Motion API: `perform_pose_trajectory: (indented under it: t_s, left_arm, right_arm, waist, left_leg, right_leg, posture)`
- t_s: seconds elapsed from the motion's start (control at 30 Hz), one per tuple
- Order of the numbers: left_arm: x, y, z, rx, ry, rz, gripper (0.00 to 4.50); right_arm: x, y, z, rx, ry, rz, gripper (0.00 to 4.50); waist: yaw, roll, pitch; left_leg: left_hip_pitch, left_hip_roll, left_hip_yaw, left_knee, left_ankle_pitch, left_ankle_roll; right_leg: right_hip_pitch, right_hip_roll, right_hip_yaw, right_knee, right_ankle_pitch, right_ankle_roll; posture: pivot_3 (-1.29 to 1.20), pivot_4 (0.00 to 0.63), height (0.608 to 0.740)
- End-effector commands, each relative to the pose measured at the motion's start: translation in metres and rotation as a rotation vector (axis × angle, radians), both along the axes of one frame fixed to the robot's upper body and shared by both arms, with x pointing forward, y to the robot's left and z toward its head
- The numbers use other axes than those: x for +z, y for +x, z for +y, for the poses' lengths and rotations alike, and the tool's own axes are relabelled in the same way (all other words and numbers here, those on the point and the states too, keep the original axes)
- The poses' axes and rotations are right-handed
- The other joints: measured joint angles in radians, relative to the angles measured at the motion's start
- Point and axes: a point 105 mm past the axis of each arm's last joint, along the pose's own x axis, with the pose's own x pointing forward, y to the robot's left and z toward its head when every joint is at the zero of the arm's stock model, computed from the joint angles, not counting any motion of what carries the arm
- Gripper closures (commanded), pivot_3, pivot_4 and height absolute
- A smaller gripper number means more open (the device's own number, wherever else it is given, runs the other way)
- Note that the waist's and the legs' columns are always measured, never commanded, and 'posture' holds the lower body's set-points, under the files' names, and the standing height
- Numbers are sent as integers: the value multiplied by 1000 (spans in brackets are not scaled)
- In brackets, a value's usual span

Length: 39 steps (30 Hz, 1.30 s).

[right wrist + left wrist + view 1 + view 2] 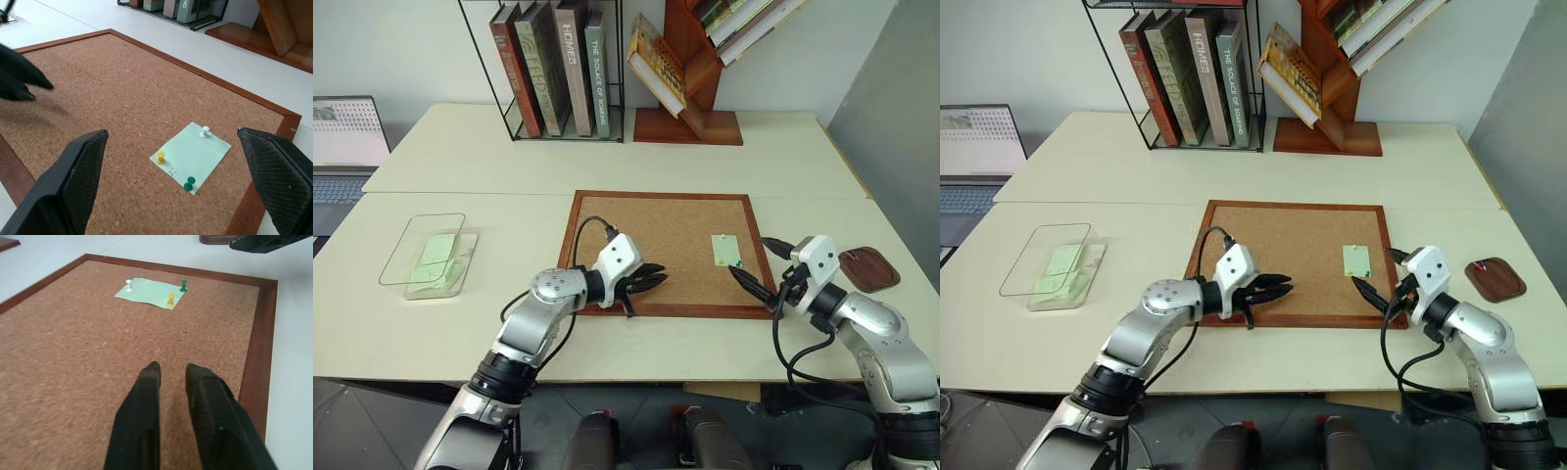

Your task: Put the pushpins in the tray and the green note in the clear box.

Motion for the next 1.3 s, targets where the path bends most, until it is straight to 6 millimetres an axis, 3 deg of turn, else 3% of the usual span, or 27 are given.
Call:
perform_pose_trajectory:
  t_s: [0.03, 0.37, 0.53, 0.8, 0.9, 1.3]
  left_arm:
    - [10, 9, -14, -20, -17, -47, 4480]
    - [-15, 21, -23, -7, 30, -15, 4480]
    - [-28, 22, -17, 0, 65, -5, 4480]
    - [-29, 22, -13, 1, 83, -21, 4480]
    - [-29, 22, -13, 0, 85, -23, 4500]
    - [-31, 19, -13, -3, 92, -19, 4500]
  right_arm:
    - [8, 11, 7, -1, 3, -31, 0]
    - [15, 50, 9, -59, 73, 18, 0]
    - [4, 79, 5, -110, 27, 104, 0]
    - [-16, 98, 12, -97, -61, 131, 0]
    - [-20, 102, 14, -101, -72, 129, 447]
    - [-23, 109, 13, -113, -89, 119, 3011]
  waist:
    - [-1, 0, 0]
    - [-1, 0, 0]
    - [-2, 0, 0]
    - [-4, 0, 0]
    - [-6, 0, 0]
    - [-7, 0, 0]
  left_leg:
    - [0, 0, 0, 0, 0, 0]
    - [1, 0, 1, 2, 0, 0]
    - [1, 0, 1, 2, 0, 0]
    - [2, 0, 1, 2, 0, 0]
    - [2, 0, 2, 2, 0, 0]
    - [2, 1, 2, 2, 0, 0]
  right_leg:
    - [0, 0, 0, 1, 0, 0]
    - [-1, 1, 0, 4, 1, -1]
    - [0, 1, 0, 4, 1, -1]
    - [-1, 2, 1, 5, 1, -2]
    - [-1, 2, 1, 5, 1, -2]
    - [-1, 2, 1, 6, 1, -2]
  posture:
    - [0, 150, 740]
    - [0, 150, 740]
    - [0, 150, 740]
    - [0, 150, 740]
    - [0, 150, 740]
    - [0, 150, 740]
